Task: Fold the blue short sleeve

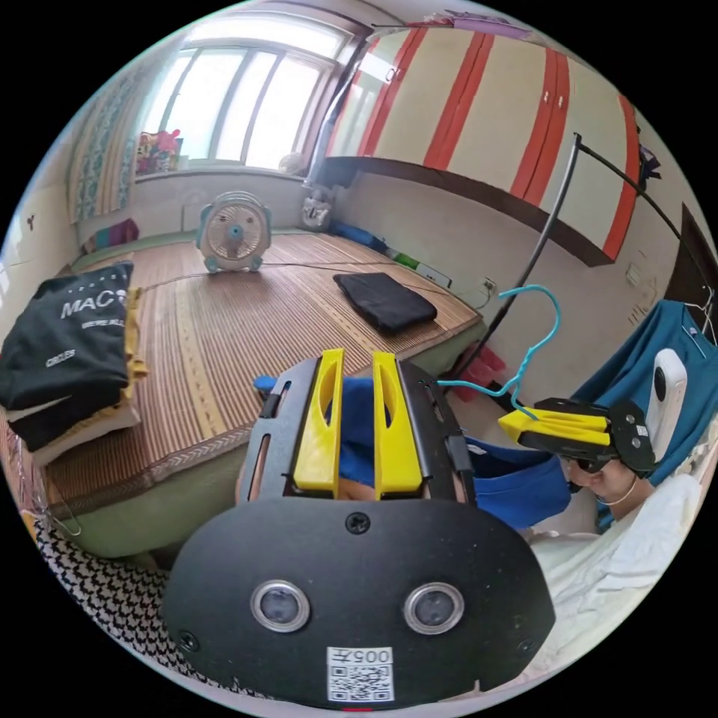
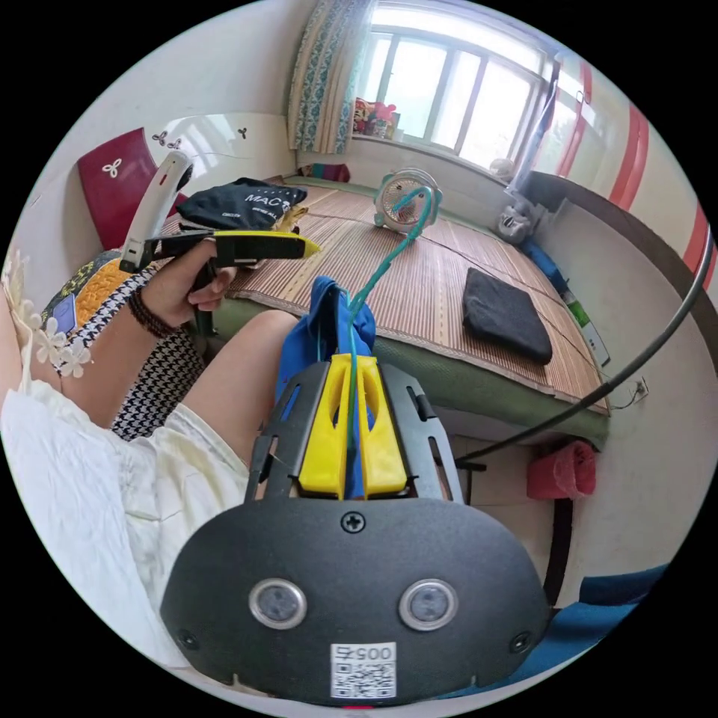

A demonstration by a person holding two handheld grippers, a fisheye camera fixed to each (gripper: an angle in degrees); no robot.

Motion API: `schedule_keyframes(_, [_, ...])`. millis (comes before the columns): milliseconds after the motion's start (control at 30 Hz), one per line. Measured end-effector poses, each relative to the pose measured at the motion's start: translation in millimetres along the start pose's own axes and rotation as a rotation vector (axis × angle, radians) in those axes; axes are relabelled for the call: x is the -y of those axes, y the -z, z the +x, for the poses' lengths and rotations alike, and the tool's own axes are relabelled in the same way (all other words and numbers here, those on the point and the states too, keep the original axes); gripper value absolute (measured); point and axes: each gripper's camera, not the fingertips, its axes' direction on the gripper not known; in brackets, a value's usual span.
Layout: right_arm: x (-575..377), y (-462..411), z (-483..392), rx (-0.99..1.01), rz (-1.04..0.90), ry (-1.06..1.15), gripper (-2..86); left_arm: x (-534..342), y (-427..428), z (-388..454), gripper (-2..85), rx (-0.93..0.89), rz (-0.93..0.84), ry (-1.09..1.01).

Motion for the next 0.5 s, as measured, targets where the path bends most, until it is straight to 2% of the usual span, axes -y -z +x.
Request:
schedule_keyframes(100, [-9, -10, 10, -0.004, -0.016, -0.005, -1.6, -5, -27, 9, 10.5, -0.063, -0.086, -0.032])
schedule_keyframes(267, [-19, -25, 37, 0.081, -0.045, -0.082, -1.6, -10, -45, 9, 11.6, -0.038, -0.091, -0.019])
schedule_keyframes(500, [-34, -33, 72, 0.088, -0.062, -0.102, -1.6, -6, -55, 2, 13.4, 0.052, -0.153, -0.034])
